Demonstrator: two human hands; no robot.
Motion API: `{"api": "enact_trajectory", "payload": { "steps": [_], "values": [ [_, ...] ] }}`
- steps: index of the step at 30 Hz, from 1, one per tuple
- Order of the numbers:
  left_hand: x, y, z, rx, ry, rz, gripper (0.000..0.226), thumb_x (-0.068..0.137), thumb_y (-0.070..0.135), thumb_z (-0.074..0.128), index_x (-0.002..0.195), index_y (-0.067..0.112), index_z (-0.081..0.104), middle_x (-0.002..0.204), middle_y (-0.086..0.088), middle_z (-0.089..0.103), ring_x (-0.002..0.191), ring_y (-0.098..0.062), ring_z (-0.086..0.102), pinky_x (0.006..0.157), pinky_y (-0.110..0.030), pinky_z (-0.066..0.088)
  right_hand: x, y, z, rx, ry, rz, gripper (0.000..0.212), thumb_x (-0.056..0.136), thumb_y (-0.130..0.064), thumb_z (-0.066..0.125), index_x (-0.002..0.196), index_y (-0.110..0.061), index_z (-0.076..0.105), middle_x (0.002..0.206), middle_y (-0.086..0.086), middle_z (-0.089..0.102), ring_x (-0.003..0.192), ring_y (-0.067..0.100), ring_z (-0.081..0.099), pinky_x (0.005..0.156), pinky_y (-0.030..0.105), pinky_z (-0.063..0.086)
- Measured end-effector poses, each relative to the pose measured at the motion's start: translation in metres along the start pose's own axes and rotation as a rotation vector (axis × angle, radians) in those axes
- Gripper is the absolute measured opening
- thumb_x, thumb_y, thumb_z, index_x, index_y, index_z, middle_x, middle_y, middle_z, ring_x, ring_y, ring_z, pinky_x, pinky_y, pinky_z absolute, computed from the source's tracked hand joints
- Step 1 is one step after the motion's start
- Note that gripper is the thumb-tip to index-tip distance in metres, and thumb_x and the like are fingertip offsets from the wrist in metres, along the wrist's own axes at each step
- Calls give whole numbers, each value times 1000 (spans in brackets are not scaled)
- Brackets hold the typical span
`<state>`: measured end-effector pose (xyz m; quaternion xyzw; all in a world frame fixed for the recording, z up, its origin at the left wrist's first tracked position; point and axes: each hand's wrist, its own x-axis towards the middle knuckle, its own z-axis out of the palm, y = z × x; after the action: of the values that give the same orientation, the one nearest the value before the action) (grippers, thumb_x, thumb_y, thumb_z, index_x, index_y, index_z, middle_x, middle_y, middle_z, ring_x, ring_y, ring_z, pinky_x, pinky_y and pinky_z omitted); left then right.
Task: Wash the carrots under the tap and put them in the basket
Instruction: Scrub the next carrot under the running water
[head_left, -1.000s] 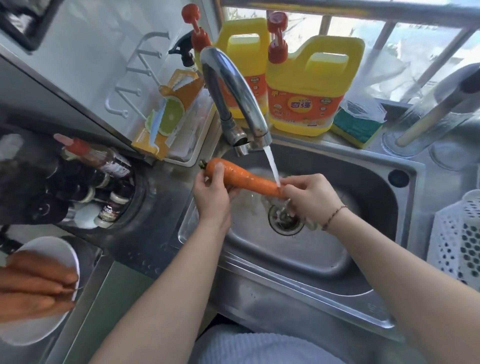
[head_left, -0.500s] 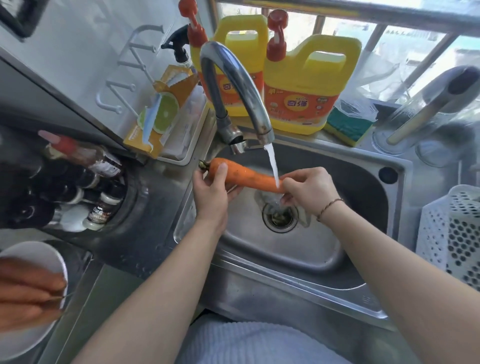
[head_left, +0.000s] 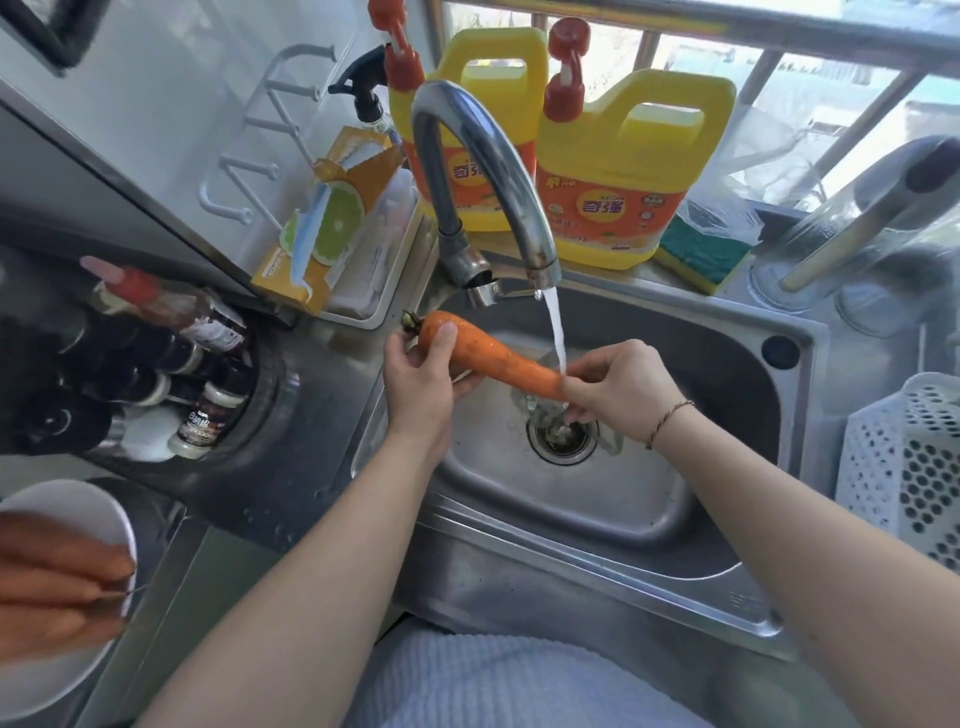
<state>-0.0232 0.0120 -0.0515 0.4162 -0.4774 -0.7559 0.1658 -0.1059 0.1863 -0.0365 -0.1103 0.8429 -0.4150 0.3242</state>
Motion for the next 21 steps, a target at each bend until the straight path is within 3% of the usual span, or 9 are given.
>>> {"api": "enact_trajectory", "payload": {
  "steps": [6,10,14,18,21],
  "values": [
    [3,3,2,-31,-6,-41,13,100,19,58,103,28,48,117,-8,58,104,-28,66,76,-42,62,2,-4,-6,-24,11,-6,20,84,-8,60,79,-15,78,61,7,72,65,23,74,70,27,61],
    [2,3,4,-33,4,-51,14,100,19,58,101,28,48,113,-6,57,100,-26,66,75,-42,62,-1,-8,-2,-188,37,-119,12,81,-22,69,74,-18,78,55,-3,70,62,13,70,65,19,57],
    [1,3,3,-28,-2,-50,15,99,19,59,102,29,48,114,-5,57,105,-29,64,74,-41,62,1,-7,-5,-118,42,-65,21,83,-11,61,71,-17,77,56,3,70,58,16,72,67,23,60],
    [2,3,2,4,-2,-37,16,98,21,60,103,29,48,118,-8,57,109,-32,64,72,-40,62,-3,-5,-1,-178,10,-119,14,84,-18,67,73,-18,77,54,-1,69,55,14,70,60,14,55],
    [2,4,2,10,-9,-40,16,98,21,61,104,29,48,118,-8,58,108,-32,64,72,-41,62,-5,-5,-3,-160,18,-121,13,82,-15,67,77,-18,79,55,2,70,57,19,70,64,20,59]
  ]
}}
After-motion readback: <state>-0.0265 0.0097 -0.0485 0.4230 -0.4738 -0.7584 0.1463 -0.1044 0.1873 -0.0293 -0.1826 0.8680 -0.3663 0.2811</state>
